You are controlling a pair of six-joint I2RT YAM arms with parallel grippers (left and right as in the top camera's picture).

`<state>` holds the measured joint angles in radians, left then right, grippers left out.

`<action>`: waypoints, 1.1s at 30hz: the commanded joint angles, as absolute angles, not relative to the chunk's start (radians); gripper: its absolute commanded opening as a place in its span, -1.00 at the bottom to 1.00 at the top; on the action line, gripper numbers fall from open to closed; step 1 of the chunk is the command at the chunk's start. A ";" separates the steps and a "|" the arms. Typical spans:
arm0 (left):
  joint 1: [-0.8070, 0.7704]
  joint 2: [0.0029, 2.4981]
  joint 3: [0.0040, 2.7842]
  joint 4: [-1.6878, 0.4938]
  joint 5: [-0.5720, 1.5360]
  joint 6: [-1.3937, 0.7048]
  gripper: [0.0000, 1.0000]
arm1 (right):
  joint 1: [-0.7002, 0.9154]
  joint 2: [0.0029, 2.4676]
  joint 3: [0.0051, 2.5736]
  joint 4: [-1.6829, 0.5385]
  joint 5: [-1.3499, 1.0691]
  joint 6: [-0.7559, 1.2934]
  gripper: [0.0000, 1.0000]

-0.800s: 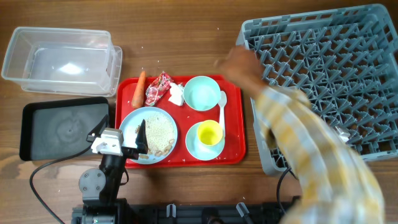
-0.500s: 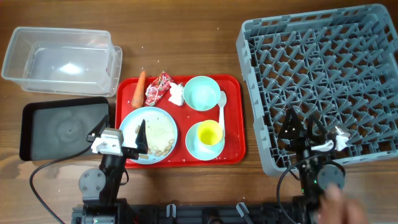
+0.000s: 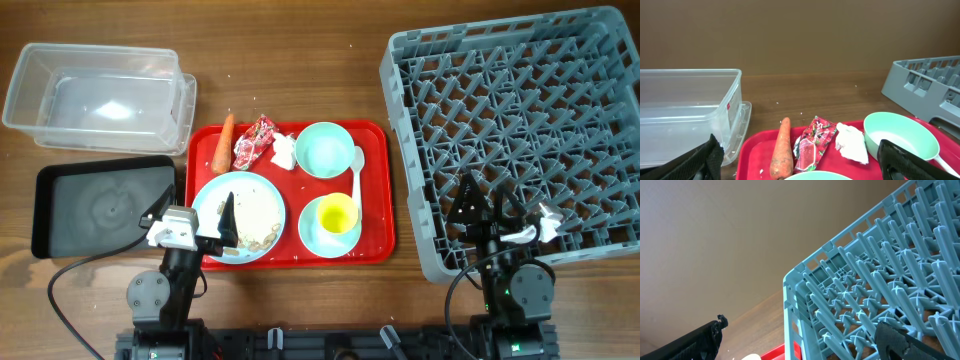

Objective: Sort waste into correct bins and load items into the dishwasher rack
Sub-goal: 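Move both grippers from rest toward the red tray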

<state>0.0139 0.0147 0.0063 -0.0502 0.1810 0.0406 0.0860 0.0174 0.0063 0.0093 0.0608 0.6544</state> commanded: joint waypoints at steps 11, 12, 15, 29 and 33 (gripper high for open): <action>0.015 0.009 0.006 -0.059 0.190 0.048 1.00 | 0.083 0.021 0.005 0.015 0.070 0.657 0.99; 0.015 0.009 0.006 -0.059 0.190 0.048 1.00 | 0.083 0.021 0.005 0.015 0.070 0.657 0.99; 0.015 0.009 0.006 -0.059 0.190 0.048 1.00 | 0.083 0.021 0.005 0.015 0.070 0.657 1.00; 0.015 0.009 0.006 -0.057 0.189 0.049 1.00 | 0.083 0.059 0.029 0.017 -0.065 0.909 1.00; 0.015 0.009 0.014 0.160 0.412 -0.110 1.00 | 0.083 0.146 0.298 -0.084 -0.312 0.705 0.99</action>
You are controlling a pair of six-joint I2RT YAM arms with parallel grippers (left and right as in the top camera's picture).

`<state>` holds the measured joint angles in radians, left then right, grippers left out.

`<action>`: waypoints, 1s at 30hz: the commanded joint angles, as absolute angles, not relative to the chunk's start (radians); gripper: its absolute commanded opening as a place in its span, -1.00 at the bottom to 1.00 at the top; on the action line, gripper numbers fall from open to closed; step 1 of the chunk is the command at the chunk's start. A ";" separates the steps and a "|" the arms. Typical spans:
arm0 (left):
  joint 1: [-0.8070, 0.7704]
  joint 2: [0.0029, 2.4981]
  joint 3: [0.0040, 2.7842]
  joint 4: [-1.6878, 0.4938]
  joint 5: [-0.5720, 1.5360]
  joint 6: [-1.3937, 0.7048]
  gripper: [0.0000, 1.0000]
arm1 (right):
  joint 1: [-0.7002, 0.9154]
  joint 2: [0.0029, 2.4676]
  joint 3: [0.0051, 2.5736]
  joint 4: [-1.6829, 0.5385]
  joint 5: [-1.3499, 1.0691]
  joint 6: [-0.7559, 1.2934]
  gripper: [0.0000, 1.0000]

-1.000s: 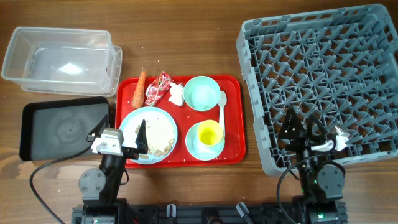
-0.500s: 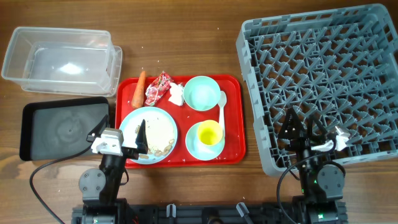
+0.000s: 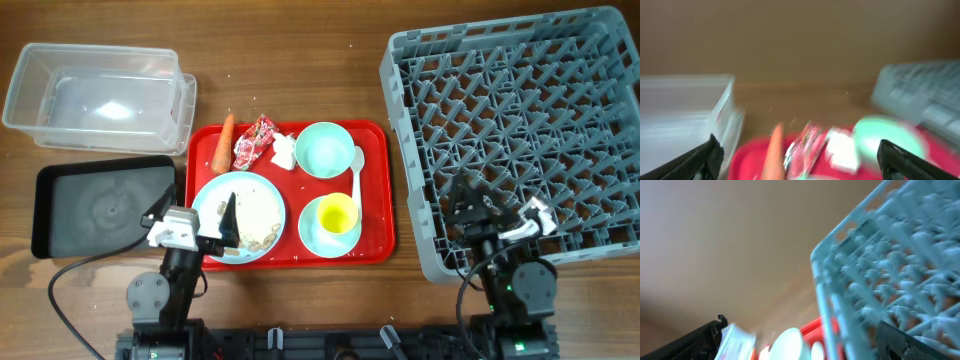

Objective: Sort waste into correct bins and load items into the dishwasher rack
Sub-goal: 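Move both grippers from rest toward the red tray, then grasp the yellow cup with the left gripper and lift it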

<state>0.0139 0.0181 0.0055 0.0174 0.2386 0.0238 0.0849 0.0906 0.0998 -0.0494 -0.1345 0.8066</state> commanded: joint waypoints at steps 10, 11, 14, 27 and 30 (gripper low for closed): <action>0.013 0.714 0.919 -0.458 0.537 -0.281 1.00 | 0.084 1.171 1.321 -1.032 -0.410 0.368 1.00; 0.007 0.825 1.040 -0.593 0.537 -0.276 1.00 | 0.084 1.236 1.337 -1.011 -0.587 0.363 0.99; -0.034 1.035 1.172 -0.690 0.682 -0.290 0.99 | 0.099 1.359 1.337 -1.011 -0.619 0.344 0.81; -0.635 1.535 1.172 -0.881 0.337 -0.280 0.79 | 0.097 1.359 1.337 -1.052 -0.359 0.395 0.89; -0.704 1.541 1.161 -0.915 0.087 -0.435 0.40 | 0.097 1.359 1.337 -1.048 -0.359 0.395 0.90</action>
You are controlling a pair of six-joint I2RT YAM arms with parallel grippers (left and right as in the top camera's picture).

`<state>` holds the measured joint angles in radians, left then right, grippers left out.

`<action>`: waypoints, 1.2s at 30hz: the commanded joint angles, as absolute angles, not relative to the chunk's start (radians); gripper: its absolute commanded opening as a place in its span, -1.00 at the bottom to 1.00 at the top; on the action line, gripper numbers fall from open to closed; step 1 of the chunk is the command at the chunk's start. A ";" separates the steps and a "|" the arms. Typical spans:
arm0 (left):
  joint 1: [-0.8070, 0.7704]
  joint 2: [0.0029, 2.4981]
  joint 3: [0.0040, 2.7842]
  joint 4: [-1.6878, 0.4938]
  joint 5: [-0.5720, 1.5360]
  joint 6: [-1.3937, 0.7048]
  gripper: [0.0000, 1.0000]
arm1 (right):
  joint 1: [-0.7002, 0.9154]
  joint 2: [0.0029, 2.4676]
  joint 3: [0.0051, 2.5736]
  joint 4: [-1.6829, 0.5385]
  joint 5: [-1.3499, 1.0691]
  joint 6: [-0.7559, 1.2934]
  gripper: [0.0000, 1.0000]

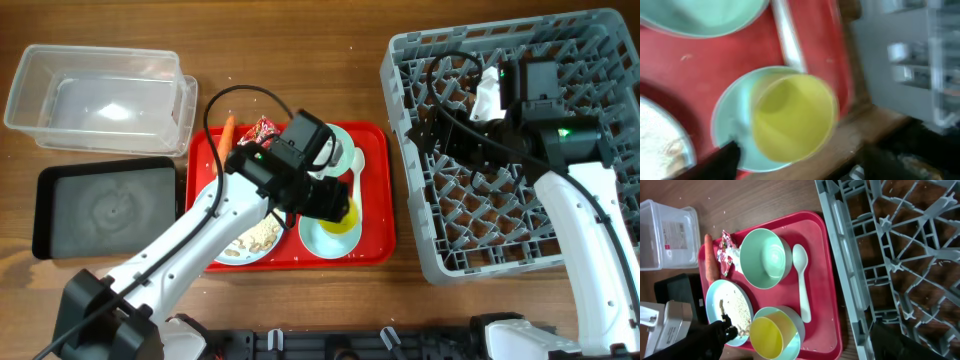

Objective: Sort waste into correct bins and load items into the dishwasher rack
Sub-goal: 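Grasp the yellow cup with the left gripper and lift it, then hand the yellow cup from the left gripper to the right gripper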

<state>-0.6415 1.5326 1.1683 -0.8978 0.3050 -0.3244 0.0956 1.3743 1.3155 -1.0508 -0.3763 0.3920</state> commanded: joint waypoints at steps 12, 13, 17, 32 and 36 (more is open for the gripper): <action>-0.765 1.679 1.166 -0.875 -0.027 -0.438 -0.92 | 0.097 1.359 1.337 -1.042 -0.359 0.395 0.92; -0.748 1.667 1.191 -0.917 -0.011 -0.438 -0.92 | 0.097 1.359 1.337 -1.045 -0.359 0.393 0.91; -0.606 1.582 1.359 -1.082 0.139 -0.419 -0.92 | 0.097 1.359 1.337 -1.048 -0.359 0.392 0.92; -0.098 1.545 1.425 -0.954 1.305 -0.412 -0.92 | 0.259 1.360 1.337 -0.542 -1.212 -0.067 0.94; -0.112 1.545 1.425 -0.954 1.305 -0.412 -0.92 | 0.325 1.372 1.336 -0.447 -1.141 0.029 0.78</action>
